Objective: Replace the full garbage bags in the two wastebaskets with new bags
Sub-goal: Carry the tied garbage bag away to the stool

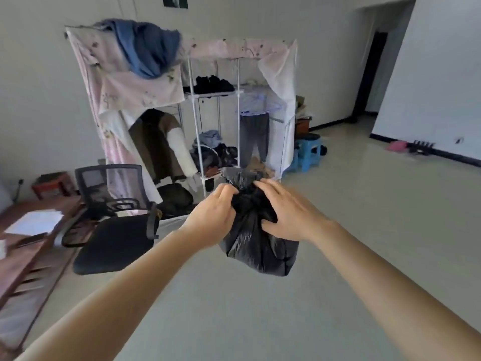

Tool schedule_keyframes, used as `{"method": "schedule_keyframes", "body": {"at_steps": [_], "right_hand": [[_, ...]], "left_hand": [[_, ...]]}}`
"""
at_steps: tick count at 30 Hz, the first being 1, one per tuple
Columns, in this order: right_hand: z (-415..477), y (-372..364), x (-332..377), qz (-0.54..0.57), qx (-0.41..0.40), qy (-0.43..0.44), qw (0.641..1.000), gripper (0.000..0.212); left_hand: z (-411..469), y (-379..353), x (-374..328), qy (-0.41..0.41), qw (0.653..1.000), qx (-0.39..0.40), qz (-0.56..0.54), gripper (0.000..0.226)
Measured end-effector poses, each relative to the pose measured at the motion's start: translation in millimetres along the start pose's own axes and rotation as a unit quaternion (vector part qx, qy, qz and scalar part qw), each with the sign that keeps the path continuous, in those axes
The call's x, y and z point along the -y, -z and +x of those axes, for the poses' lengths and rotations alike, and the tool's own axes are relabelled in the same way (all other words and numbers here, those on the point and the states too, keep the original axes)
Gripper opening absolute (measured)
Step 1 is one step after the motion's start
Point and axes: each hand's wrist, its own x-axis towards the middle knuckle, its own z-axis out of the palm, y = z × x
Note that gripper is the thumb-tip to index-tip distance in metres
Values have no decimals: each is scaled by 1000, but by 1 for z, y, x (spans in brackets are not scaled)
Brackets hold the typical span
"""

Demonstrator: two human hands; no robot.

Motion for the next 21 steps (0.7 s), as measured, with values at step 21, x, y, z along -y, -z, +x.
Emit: {"method": "schedule_keyframes", "body": {"at_steps": [21], "right_hand": [[208,-23,-530,-174,-107,-215,955,73]], "left_hand": [[588,-318,-7,-267,953,45,-133,39]]}}
